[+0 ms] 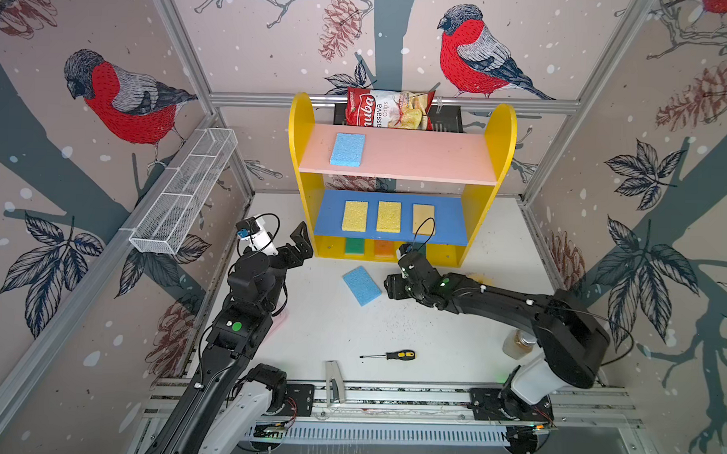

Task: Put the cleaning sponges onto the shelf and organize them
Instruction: 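Move the right gripper down to the second blue sponge while the left gripper lowers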

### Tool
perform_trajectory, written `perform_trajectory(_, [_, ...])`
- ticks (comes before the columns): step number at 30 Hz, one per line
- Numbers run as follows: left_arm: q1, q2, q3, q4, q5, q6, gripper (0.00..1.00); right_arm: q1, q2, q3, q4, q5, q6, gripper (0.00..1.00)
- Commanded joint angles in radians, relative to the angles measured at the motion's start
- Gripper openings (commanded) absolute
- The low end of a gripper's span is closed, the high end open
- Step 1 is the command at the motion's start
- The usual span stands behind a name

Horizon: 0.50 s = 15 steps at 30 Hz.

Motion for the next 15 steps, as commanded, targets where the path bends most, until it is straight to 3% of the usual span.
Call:
perform_trajectory(1, [0.011, 0.015, 0.011, 0.044, -0.054, 0.016, 0.99, 0.016, 0.06, 0.004, -0.009, -0.084, 0.044, 0.69])
perform_trajectory(7, [0.067, 0.028, -0.005, 0.063, 0.022, 0.008, 0.98, 0.035, 0.147, 0.063, 0.016, -0.122, 0.034, 0.7])
perform_trajectory(15, [0.075, 0.023, -0.043, 0.062, 0.018, 0.002, 0.98, 0.034, 0.199, 0.082, 0.037, -0.14, 0.031, 0.69])
